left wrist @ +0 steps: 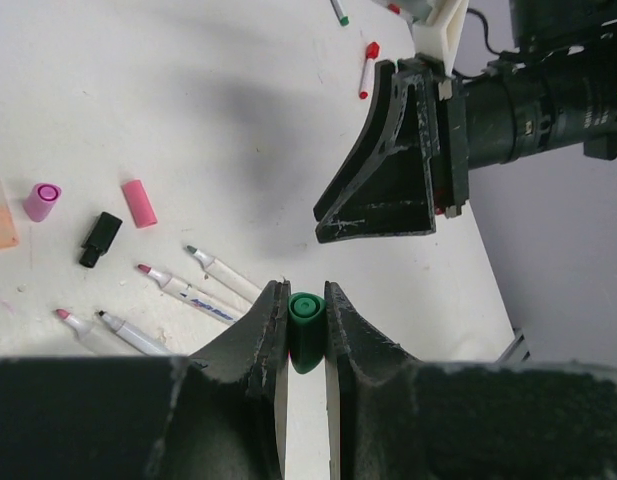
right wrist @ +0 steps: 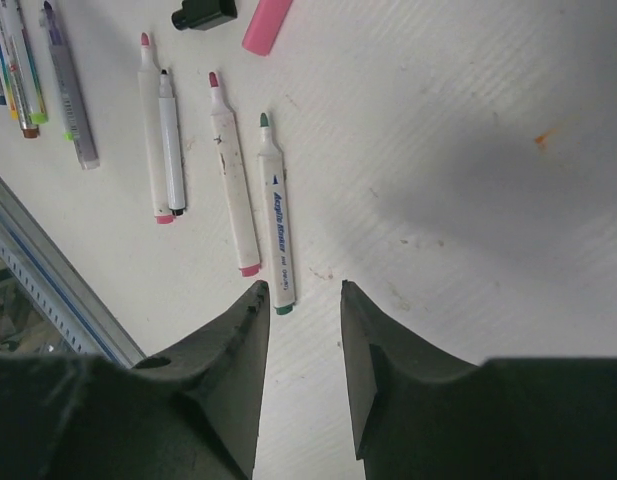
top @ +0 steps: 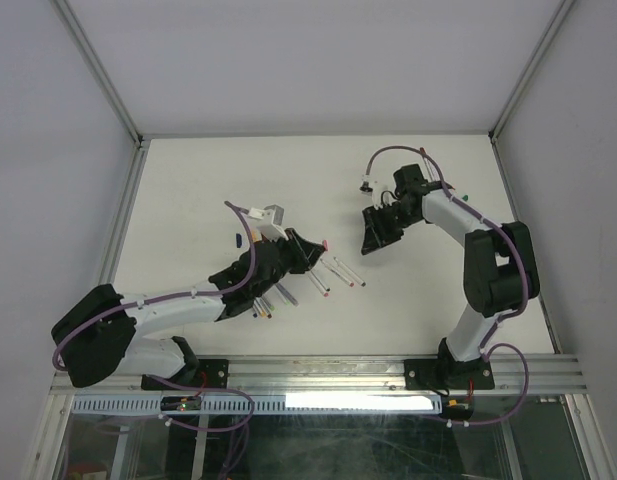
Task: Open the pen caps
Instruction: Place the pen at the center of the board, then place the pen cap at the center of the board.
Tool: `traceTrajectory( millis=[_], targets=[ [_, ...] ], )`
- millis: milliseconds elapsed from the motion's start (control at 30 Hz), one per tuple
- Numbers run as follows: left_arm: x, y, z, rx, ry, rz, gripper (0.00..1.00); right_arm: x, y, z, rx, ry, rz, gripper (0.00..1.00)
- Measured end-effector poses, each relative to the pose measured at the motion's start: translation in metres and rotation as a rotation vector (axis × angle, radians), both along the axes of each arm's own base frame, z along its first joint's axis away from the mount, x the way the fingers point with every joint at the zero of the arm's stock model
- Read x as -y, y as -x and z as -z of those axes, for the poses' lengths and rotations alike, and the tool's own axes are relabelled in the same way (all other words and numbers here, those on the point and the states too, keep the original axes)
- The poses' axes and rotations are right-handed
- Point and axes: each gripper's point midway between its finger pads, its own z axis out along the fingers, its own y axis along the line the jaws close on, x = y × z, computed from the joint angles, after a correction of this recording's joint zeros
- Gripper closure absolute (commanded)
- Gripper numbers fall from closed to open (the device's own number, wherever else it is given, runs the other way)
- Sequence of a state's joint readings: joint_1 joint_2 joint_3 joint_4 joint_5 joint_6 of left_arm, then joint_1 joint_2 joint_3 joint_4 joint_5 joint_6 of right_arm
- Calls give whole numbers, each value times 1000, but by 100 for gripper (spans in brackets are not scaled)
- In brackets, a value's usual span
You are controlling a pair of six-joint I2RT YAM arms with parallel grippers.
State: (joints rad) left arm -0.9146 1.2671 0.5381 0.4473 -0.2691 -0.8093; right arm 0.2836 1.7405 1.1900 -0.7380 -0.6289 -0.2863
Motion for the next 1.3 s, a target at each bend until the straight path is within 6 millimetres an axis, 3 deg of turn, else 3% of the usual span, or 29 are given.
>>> traceTrajectory(
  millis=[267, 467, 700, 967, 1300],
  targets=[
    [30, 2, 11, -16, -100, -11, 100, 21, -14, -10, 31, -15, 71, 64],
    [51, 0, 30, -54, -201, -31, 100, 33, -21, -16, 49, -18, 111, 64],
    [57, 0, 55, -94, -307, -50, 100, 42, -25, -16, 50, -17, 139, 64],
    [62, -5, 64, -112, -353, -69, 100, 43, -26, -16, 50, -17, 144, 64],
    [85, -22, 83, -139, -438, -92, 100, 45, -27, -16, 52, -15, 151, 64]
  ],
)
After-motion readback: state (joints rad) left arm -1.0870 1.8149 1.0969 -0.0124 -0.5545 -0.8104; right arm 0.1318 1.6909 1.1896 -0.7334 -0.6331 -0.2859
